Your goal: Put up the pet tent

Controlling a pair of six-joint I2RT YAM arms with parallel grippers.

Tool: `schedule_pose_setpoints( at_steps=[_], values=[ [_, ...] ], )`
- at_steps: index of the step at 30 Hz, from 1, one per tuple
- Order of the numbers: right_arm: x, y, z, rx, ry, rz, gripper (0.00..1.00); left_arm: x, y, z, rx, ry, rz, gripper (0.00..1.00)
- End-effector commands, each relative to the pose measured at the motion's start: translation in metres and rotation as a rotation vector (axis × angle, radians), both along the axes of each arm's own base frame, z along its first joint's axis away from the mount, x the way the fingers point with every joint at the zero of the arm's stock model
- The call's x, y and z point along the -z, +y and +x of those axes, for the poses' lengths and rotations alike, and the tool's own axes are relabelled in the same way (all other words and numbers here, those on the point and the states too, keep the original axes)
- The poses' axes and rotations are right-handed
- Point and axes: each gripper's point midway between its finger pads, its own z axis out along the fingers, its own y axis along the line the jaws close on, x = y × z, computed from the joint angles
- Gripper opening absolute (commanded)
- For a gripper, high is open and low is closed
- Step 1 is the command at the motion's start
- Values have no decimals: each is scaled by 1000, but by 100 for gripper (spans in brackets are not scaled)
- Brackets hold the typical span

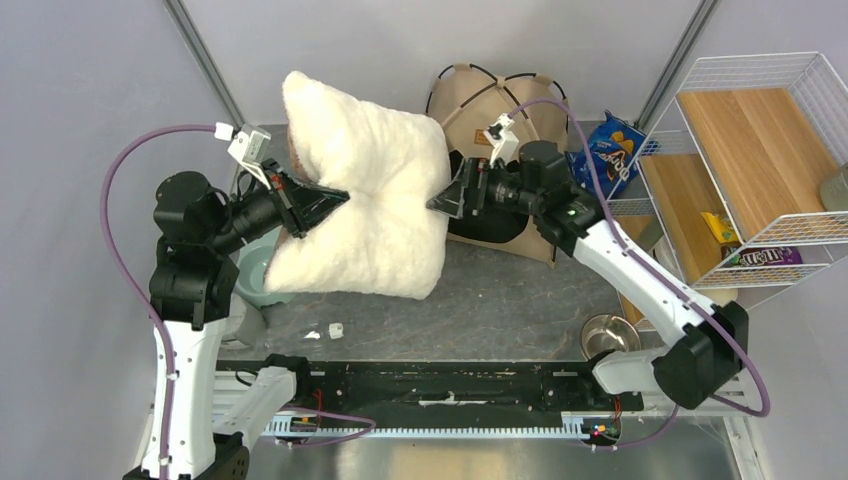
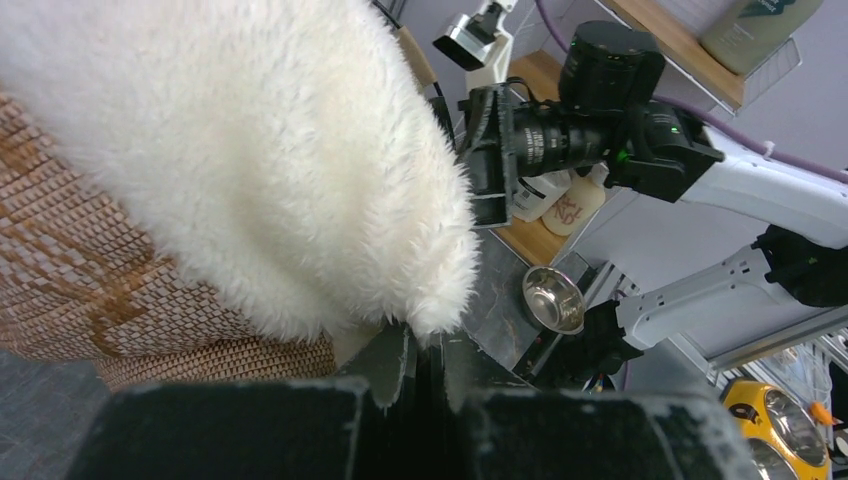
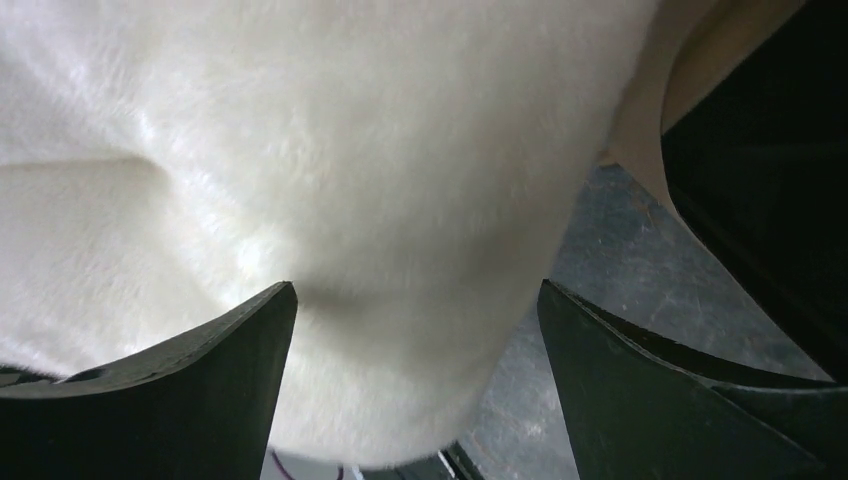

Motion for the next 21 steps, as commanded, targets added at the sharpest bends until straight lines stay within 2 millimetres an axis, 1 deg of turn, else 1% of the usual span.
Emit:
schedule_pose_setpoints(
  at_steps=[1, 2, 4, 5, 6, 8, 9, 10, 12, 13, 14, 17, 21],
  values=[
    [-18, 30, 31, 21, -161, 61, 97, -29, 0, -18, 20, -134, 11, 2],
    [-22, 37, 36, 15, -187, 72, 97, -30, 1, -19, 14, -140, 14, 2],
    [-23, 52, 43, -1, -201, 84, 96, -34, 3, -23, 2, -155, 20, 2],
    [-24, 60, 43, -17, -202, 91, 94, -36, 4, -26, -3, -163, 23, 2],
    [-28, 67, 42, -38, -210, 99, 87, -39, 5, -28, -10, -176, 25, 2],
    [-38, 82, 31, -88, -233, 116, 65, -42, 7, -32, -15, -189, 27, 2],
    [-42, 86, 26, -102, -246, 120, 52, -42, 6, -33, -13, -192, 28, 2],
    [-45, 90, 18, -111, -264, 119, 38, -42, 6, -35, -10, -197, 30, 2],
    [-46, 92, 7, -117, -295, 108, 14, -39, 5, -35, 6, -193, 36, 2],
    [-47, 92, 1, -126, -301, 103, 6, -37, 4, -35, 18, -186, 39, 2],
    [-46, 91, -6, -137, -300, 97, 0, -35, 3, -35, 27, -182, 44, 2],
    [-50, 84, -28, -163, -314, 96, 0, -28, 0, -36, 55, -174, 54, 2],
    [-60, 67, -56, -189, -336, 104, 0, -24, -7, -42, 120, -168, 57, 2]
  ],
)
